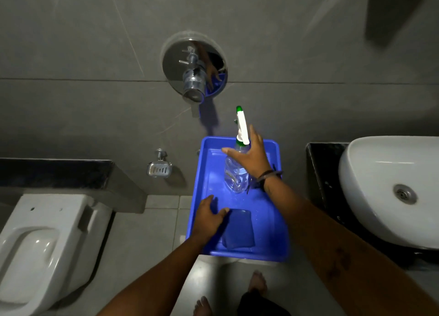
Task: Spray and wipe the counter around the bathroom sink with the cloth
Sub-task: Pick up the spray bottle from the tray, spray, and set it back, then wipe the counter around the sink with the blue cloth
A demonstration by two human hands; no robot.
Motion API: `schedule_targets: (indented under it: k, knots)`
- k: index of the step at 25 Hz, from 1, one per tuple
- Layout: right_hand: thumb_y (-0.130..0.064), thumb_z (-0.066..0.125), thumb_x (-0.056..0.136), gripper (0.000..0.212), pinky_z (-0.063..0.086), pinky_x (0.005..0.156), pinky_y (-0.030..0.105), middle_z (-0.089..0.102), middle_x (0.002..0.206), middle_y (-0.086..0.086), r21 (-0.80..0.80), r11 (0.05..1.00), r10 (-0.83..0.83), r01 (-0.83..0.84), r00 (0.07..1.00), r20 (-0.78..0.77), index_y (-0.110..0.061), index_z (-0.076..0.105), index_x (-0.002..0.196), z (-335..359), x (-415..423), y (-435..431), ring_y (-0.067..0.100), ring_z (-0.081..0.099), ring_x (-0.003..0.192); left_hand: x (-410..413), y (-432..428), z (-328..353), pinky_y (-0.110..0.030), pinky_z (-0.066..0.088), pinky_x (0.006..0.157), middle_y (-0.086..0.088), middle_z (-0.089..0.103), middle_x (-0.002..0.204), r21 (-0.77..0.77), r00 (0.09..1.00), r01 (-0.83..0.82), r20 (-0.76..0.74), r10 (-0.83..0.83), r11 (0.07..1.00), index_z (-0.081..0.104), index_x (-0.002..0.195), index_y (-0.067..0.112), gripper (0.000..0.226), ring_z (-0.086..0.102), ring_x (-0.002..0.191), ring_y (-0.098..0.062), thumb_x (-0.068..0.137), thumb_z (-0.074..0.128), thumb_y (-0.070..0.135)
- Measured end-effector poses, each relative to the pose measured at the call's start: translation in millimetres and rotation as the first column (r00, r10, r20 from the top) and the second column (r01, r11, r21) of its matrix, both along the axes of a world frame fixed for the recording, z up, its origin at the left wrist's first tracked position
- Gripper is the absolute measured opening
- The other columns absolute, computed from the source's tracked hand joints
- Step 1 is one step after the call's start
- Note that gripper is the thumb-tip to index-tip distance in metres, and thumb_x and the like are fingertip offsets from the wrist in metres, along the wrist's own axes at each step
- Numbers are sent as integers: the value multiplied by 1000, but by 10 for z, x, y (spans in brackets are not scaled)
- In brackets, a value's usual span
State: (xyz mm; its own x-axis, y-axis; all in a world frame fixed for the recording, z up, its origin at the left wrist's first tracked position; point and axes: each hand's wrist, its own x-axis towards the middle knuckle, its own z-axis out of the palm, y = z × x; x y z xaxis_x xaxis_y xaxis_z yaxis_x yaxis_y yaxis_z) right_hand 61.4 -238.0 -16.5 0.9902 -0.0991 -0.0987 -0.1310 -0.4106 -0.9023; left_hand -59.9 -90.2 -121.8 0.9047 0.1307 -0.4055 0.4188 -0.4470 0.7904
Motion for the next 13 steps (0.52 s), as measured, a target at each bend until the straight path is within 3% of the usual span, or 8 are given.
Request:
schedule_targets:
  k: [2,4,6,7,10,13]
  knots:
    - [-43,82,64,101,32,112,38,34,148,12,-167,983,-89,73,991,-96,-11,31,144,-441,-412,-139,25,32,137,2,-45,-95,-39,48,91,-15,62,108,-2,992,-79,-104,78,997,60,108,2,40,58,101,-26,79,82,19]
    - [-38,80,70,87,33,111,41,41,141,20,-345,936,-35,-74,953,-299,-4,39,139,-887,-853,-240,32,38,134,-35,-82,-187,-36,45,73,-13,55,86,-18,980,-58,-192,54,998,53,87,7,33,50,79,-21,76,83,15]
    - [-32,78,73,78,35,110,39,43,139,22,-351,896,65,-273,862,-504,-3,43,137,-1191,-1151,-241,33,42,131,-52,-129,-292,-37,47,72,-13,55,83,-72,964,-86,-256,65,994,52,85,7,33,49,76,-21,75,83,12]
    - [-29,78,73,74,37,109,39,45,138,21,-348,892,71,-287,851,-521,-4,46,135,-1280,-1207,-220,33,45,129,-55,-138,-343,-39,50,74,-13,58,84,-109,956,-118,-281,84,987,54,85,6,31,53,77,-21,75,83,10]
    - [-19,82,66,51,50,93,38,63,117,17,-299,940,-26,-161,843,-537,-2,63,111,-1265,-1140,-206,29,61,108,-45,-182,-333,-37,47,69,-15,60,80,-202,925,-160,-373,76,966,58,79,5,25,54,74,-22,74,82,4]
    - [-12,85,62,30,48,74,32,61,86,8,-170,982,-37,-77,813,-581,-9,65,84,-1037,-1123,-329,17,57,82,-105,-221,-179,-33,48,65,-11,63,74,-253,955,-86,-297,8,964,58,72,6,21,56,75,-24,81,76,1]
